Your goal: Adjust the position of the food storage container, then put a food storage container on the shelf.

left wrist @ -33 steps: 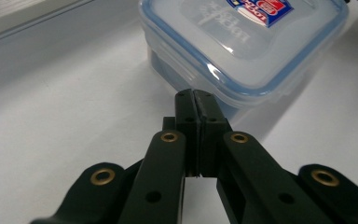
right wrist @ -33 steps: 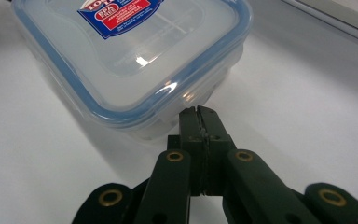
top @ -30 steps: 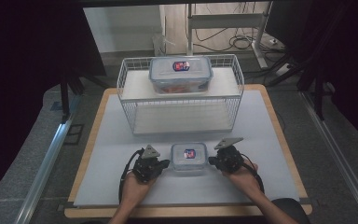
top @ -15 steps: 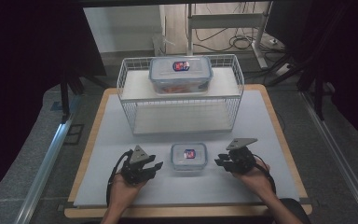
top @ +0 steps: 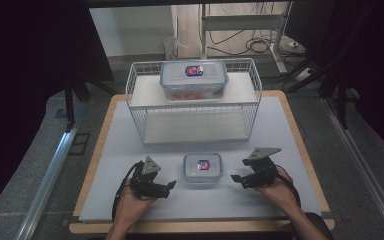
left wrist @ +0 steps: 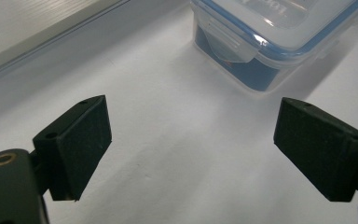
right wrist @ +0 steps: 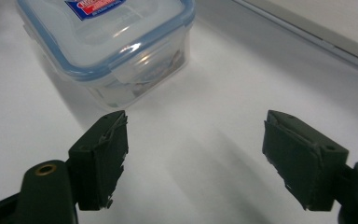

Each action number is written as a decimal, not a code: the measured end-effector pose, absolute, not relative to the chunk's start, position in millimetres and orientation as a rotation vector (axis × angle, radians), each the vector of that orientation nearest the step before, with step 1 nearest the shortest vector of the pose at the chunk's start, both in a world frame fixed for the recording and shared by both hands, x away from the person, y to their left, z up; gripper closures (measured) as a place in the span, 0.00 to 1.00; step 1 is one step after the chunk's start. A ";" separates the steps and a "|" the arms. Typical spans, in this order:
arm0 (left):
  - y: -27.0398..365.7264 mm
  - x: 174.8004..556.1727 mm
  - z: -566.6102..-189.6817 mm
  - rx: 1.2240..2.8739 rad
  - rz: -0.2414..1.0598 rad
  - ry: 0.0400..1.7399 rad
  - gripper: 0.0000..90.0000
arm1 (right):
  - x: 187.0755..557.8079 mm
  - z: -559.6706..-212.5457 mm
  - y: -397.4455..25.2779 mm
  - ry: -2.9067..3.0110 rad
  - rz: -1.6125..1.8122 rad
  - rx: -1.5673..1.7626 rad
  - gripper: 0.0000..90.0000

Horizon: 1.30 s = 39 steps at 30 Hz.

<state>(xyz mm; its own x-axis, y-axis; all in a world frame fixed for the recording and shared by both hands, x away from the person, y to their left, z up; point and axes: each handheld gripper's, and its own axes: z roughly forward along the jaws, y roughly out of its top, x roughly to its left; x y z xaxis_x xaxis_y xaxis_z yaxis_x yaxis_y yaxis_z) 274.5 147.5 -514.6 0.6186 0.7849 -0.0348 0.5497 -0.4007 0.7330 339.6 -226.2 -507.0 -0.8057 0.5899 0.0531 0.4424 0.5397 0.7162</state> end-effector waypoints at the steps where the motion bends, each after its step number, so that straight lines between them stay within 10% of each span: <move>1: 147.8 274.6 -514.5 2.107 0.410 1.045 0.12 | 340.3 -507.9 -226.8 2.583 1.113 0.878 0.23; 32: 135.8 304.2 -501.9 2.067 0.198 1.010 0.07 | 350.0 -493.9 -210.6 2.658 1.221 1.013 0.07; 39: 127.4 323.4 -509.7 2.027 0.061 1.019 0.23 | 358.4 -492.3 -192.9 2.713 1.227 1.033 0.25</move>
